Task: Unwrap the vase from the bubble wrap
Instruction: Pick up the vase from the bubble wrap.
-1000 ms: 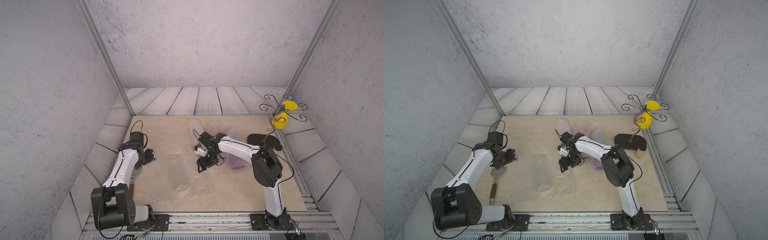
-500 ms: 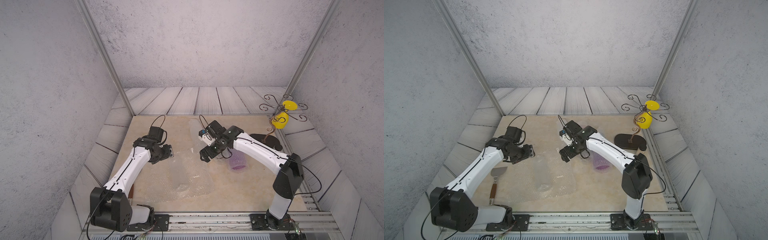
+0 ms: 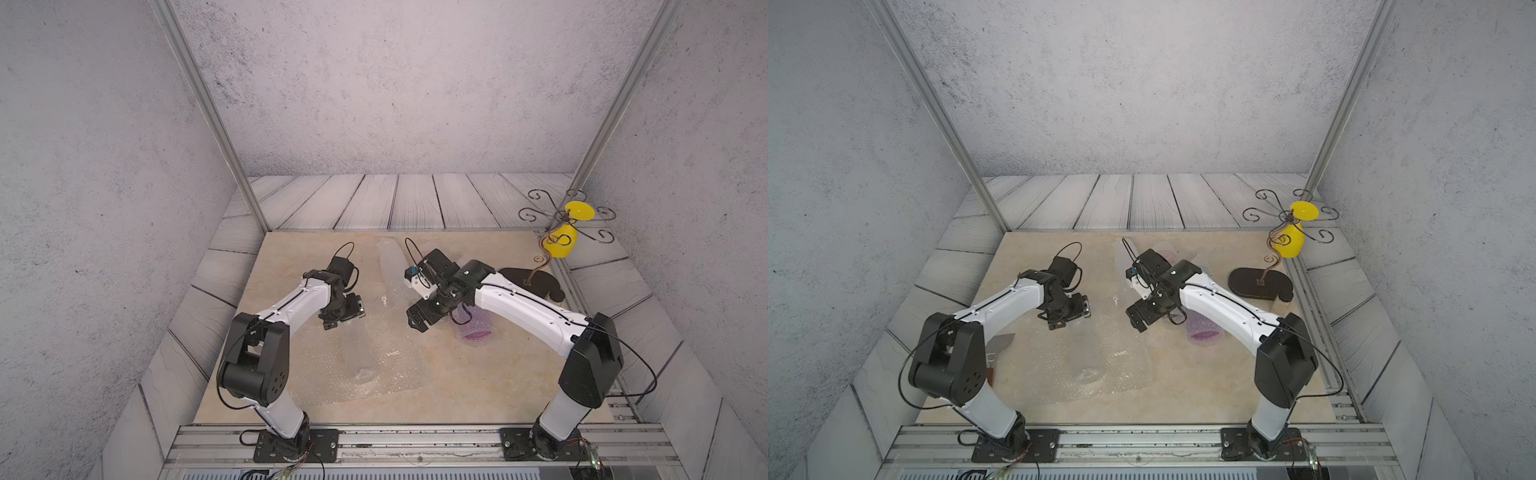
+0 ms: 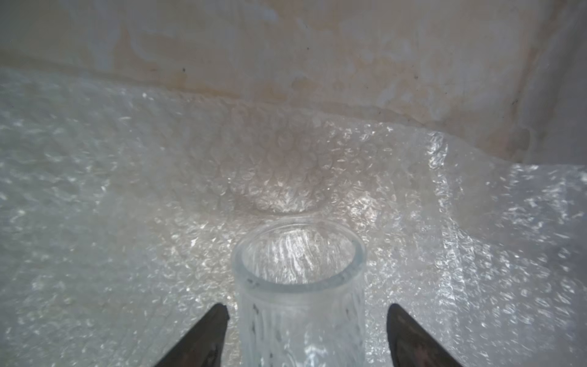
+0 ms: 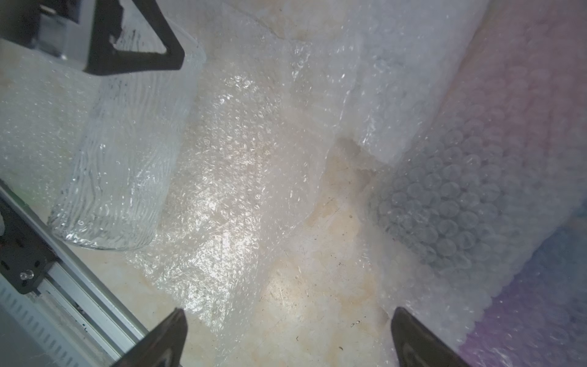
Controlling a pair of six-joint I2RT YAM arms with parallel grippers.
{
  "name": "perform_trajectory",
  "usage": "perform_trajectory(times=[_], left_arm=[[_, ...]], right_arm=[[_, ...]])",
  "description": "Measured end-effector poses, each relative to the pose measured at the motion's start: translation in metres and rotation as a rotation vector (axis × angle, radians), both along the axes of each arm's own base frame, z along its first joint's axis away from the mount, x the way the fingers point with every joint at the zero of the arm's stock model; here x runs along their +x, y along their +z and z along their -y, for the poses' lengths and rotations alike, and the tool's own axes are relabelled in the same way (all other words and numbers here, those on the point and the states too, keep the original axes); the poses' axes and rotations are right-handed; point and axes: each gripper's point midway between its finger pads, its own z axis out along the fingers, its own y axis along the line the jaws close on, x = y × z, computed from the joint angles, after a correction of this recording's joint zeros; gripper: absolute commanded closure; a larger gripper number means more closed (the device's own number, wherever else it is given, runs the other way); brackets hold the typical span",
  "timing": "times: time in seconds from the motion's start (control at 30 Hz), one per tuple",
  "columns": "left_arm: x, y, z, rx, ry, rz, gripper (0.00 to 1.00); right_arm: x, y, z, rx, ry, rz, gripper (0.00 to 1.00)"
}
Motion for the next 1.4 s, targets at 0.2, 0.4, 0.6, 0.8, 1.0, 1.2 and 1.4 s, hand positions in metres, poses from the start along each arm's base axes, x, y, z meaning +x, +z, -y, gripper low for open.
perform_trajectory(times=[0.2,0.4,0.6,0.8,1.0,1.2,1.4], left_arm=[[0.001,-0.028,0.005,0.033,-0.004,-0.051,0.2],[0.0,-0.039,0.007,0.051,-0.013,-0.067,0.24],[0.001,-0.041,0.007,0.059,-0.01,-0.068,0.45],[0.0,-0.04,0.007,0.057,-0.017,-0.069,0.68],[-0.002,-0.016,0.011,0.044,-0.054,-0.019,0.79],[-0.007,0.028,0.019,0.026,-0.135,0.091,1.0],[-0.016,0.051,0.02,0.042,-0.205,0.176,1.0]], right_arm=[[0.001,0.001,-0.002,0.01,-0.002,0.003,0.01],[0.001,-0.004,-0.002,0.011,-0.013,-0.003,0.01],[0.001,-0.005,-0.002,0.013,-0.015,-0.003,0.01],[0.003,-0.004,-0.004,0.02,-0.015,0.004,0.01],[0.001,-0.011,-0.002,0.013,-0.016,-0.003,0.01],[0.0,-0.014,-0.001,0.007,-0.016,-0.009,0.01],[0.0,-0.014,-0.001,0.006,-0.016,-0.009,0.01]])
